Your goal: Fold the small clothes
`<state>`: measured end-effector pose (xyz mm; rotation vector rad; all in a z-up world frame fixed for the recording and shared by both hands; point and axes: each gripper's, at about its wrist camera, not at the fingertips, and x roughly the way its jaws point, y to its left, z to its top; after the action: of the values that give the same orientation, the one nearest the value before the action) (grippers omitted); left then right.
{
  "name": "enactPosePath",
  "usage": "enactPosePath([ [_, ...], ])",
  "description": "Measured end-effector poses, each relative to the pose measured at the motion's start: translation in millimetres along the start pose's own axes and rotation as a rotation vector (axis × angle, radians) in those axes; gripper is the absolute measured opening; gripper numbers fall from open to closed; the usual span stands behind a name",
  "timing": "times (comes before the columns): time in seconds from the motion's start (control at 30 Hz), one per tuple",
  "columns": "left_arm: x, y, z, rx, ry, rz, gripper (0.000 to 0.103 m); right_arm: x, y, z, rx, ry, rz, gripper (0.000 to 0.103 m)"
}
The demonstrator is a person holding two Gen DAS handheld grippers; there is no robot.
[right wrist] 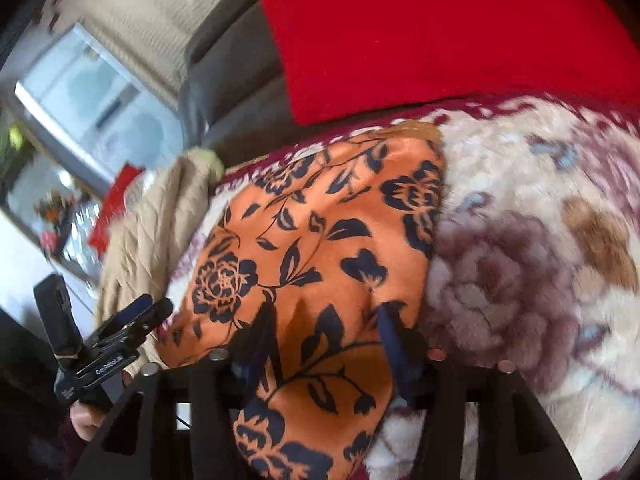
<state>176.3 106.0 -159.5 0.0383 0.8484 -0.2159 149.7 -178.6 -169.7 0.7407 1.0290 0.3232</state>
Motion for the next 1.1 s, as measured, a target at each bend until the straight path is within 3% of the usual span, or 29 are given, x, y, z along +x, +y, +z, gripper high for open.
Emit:
enactPosePath([
  [0.1,19,11,14,-0.043,0.130,-0.140,0.093,-4,-15,0,0.092,0.006,0.049,0.070],
  [0.2,40,20,19,-0.103,0.192,-0.211,0.093,-2,-31,1,0.163,0.019,0.075,0.071],
  [0.27,55,22,18,-0.152,0.247,-0.362,0.093,3,-40,0,0.195,0.038,0.100,0.073],
  [0.33,68,24,16,-0.201,0.287,-0.456,0.093,12,-51,-1,0.240,0.070,0.134,0.073],
  [0.4,81,20,12,-0.217,0.336,-0.504,0.093,23,-56,-1,0.272,0.077,0.150,0.073],
  [0.5,102,15,3,-0.228,0.406,-0.468,0.093,28,-56,0,0.268,0.060,0.197,0.078],
  [0.7,97,-8,0,-0.154,0.375,-0.493,0.092,39,-38,2,0.203,0.043,0.189,0.079],
  [0.77,97,-17,1,-0.116,0.374,-0.455,0.083,44,-32,2,0.163,0.046,0.143,0.076],
  [0.87,98,-20,3,-0.133,0.351,-0.471,0.064,52,-21,-1,0.096,0.049,0.053,0.071],
  [0.93,98,-21,5,-0.144,0.338,-0.510,0.041,55,-17,-4,0.065,0.043,0.022,0.067],
  [1.03,87,-33,10,-0.084,0.304,-0.490,0.036,47,-15,-5,0.057,0.011,0.032,0.052],
  [1.1,81,-42,12,-0.063,0.281,-0.483,0.031,41,-4,-8,-0.006,-0.011,-0.003,0.049],
])
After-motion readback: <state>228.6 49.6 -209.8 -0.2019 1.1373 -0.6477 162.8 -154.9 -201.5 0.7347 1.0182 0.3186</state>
